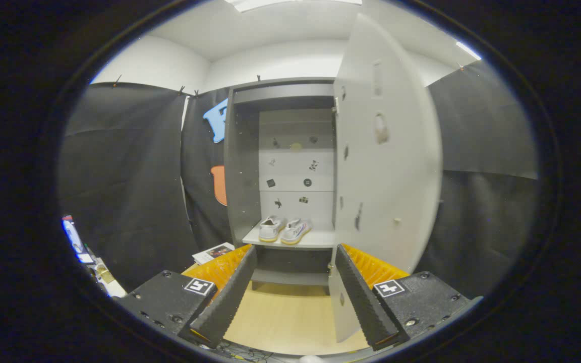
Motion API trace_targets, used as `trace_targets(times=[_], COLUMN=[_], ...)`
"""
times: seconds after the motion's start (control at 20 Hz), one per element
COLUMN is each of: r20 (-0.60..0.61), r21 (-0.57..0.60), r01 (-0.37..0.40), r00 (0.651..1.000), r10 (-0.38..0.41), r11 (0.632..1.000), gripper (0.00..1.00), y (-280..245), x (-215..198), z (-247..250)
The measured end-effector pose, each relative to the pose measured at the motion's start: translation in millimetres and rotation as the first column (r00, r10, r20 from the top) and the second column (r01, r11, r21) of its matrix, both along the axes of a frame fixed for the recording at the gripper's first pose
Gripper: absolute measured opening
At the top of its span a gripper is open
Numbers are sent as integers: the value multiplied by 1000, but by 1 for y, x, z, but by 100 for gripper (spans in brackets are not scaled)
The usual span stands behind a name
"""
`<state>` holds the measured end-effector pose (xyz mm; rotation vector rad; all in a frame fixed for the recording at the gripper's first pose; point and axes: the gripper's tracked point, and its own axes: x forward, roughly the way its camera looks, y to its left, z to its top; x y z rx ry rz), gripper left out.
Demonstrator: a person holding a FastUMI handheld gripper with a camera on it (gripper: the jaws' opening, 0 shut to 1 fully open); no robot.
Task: Open the shoe cabinet door, grab the shoes and put them into the shoe cabinet, then close the shoe cabinet door.
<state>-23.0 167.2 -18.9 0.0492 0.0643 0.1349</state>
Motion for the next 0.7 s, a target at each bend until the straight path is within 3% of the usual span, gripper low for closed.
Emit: trace_targets(times=[0.3, 0.7], r20=[-4, -33], r21=[10, 39], r01=[109, 136], r00=[994, 990], r10=[-109, -134], r11=[994, 990], gripper=[100, 98], y=[-132, -226], x=[-45, 12], z=[-13, -45])
